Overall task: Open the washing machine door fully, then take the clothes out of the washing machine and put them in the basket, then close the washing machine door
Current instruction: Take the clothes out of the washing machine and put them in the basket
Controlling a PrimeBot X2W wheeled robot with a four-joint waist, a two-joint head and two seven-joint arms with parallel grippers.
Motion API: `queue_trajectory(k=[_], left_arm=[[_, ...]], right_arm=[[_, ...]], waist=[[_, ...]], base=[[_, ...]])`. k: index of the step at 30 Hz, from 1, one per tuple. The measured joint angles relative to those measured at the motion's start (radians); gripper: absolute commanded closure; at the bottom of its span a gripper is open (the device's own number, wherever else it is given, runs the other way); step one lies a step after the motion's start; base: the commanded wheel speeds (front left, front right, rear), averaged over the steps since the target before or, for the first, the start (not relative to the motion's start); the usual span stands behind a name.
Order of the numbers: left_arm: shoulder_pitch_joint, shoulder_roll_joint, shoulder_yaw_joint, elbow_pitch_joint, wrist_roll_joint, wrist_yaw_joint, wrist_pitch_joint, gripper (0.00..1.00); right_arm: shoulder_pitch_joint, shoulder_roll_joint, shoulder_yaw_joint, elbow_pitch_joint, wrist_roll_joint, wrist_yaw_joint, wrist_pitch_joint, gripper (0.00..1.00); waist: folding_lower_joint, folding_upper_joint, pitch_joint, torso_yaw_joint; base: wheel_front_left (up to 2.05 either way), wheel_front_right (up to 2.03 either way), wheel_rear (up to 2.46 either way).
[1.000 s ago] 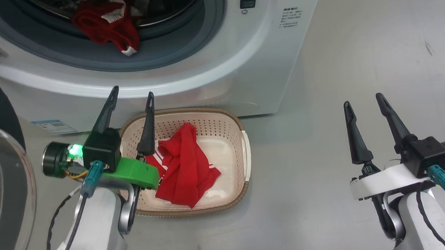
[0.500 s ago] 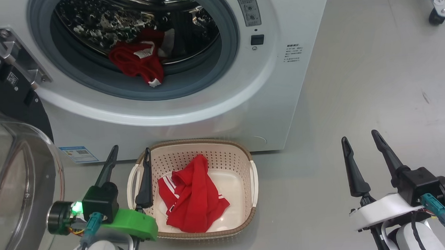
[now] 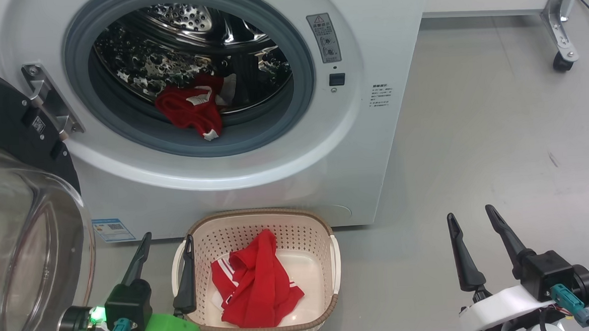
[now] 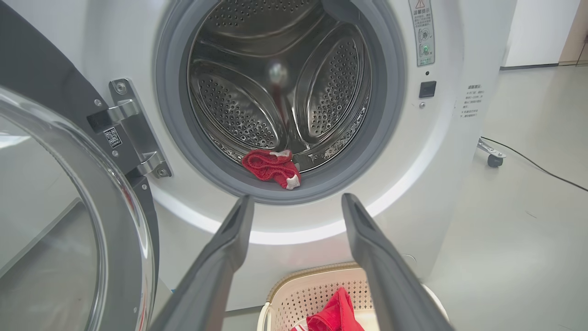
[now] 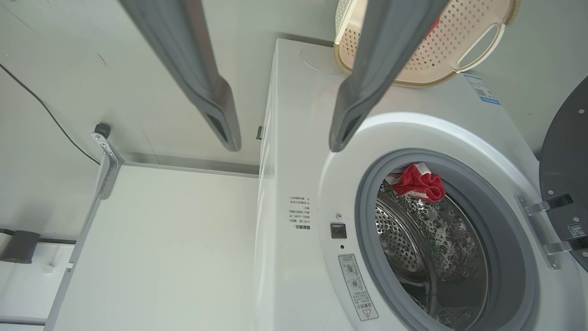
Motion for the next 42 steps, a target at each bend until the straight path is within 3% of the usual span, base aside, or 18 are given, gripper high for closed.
queue_trajectory(k=[42], left_arm=[[0.023,0.033,-0.044,-0.092,0.032,0.007,0.059,0.00]], right_arm=[[0.032,0.004,0.010,-0.066,0.000,-0.017,0.000,0.00]], waist=[[0.0000,0.0000,0.015,-0.028]], base=[[0.00,0.00,0.00]])
